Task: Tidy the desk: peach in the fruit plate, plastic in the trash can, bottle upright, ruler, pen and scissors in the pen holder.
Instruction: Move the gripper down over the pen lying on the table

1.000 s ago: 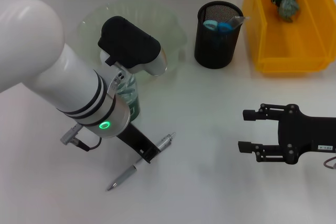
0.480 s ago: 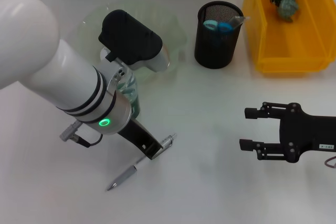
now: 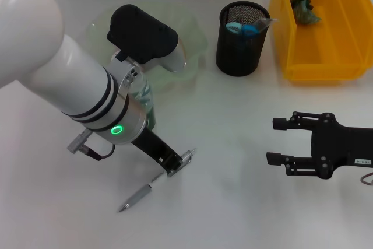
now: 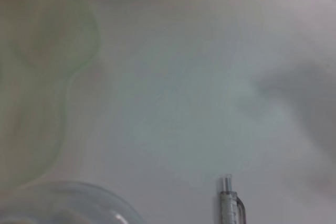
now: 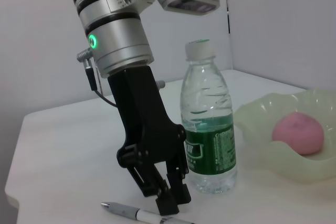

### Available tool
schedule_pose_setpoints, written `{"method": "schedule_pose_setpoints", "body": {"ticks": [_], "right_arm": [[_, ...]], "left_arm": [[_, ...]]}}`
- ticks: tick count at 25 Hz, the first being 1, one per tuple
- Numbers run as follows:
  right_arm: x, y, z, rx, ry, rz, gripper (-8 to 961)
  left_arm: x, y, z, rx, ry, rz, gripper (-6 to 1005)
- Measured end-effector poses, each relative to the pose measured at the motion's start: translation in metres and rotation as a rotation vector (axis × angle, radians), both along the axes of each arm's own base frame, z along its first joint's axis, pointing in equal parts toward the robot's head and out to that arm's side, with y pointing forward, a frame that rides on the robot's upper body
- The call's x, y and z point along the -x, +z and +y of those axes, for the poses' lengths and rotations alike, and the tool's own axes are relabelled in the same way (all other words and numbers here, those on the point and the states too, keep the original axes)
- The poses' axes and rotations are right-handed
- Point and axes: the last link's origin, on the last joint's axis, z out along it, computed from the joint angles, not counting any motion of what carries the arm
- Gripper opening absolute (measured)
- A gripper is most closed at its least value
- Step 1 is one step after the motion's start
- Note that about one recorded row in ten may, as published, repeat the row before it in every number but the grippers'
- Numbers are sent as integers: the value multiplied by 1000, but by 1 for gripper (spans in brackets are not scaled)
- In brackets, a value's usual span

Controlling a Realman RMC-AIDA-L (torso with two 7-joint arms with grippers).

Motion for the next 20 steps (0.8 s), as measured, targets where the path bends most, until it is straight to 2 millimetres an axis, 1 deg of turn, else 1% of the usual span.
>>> {"method": "schedule_pose_setpoints", "body": {"ticks": [2, 3, 9, 14, 15, 17, 20], "right_arm": [[0, 0, 0, -2, -2, -1, 734], [-1, 0, 1, -4, -3, -3, 734], [0, 0, 1, -5, -2, -4, 734], [0, -1, 3, -7, -1, -7, 734], [0, -2, 3, -9, -3, -9, 734], [1, -2, 3, -9, -3, -10, 734], [1, -2, 4, -9, -3, -9, 734]], "left_arm": [[3, -2, 1, -3, 8, 3, 170], [5, -4, 2, -2, 14, 8, 192], [5, -6, 3, -3, 7, 8, 324], [5, -11, -1, 13, -12, 17, 434], [3, -15, -4, 23, -29, 21, 518], [3, -16, -5, 26, -36, 22, 685], [2, -20, -7, 32, -55, 23, 675]]}}
